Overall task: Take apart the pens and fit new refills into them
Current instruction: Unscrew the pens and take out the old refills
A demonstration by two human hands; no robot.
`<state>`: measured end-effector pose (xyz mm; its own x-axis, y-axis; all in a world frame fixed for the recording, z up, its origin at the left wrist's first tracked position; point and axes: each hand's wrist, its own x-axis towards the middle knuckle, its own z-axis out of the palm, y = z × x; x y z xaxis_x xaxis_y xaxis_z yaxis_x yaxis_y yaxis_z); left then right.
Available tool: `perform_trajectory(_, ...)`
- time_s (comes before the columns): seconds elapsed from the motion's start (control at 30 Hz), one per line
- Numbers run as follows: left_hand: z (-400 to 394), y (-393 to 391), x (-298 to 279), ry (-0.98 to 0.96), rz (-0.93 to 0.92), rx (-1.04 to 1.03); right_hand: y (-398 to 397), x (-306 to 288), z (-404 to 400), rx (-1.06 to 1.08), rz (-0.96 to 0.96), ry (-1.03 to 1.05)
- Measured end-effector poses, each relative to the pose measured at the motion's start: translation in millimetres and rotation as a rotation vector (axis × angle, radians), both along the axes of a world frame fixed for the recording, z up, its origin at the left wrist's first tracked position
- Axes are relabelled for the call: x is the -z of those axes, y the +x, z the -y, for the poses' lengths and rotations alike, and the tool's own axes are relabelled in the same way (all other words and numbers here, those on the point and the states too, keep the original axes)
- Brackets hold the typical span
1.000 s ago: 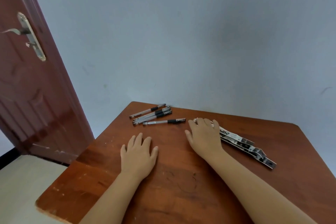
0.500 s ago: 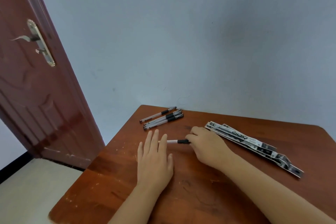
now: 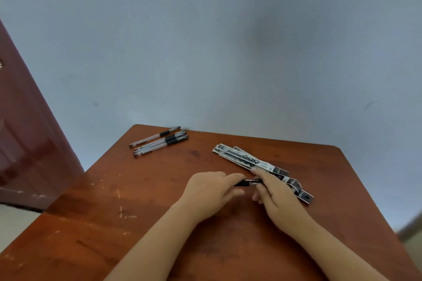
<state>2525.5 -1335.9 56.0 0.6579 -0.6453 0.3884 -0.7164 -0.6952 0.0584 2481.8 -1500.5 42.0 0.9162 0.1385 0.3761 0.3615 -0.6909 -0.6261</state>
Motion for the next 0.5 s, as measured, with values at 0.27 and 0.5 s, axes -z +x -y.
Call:
perform_trajectory(0.27,-12,-1,19,-0.072,0.136,-0.026,9,6,-3,0.027,0.080,-0.026)
perform_trajectory(0.5,-9,-4,25,-0.072,0.084,-0.029,11,12,-3,-0.044,0.082,-0.069)
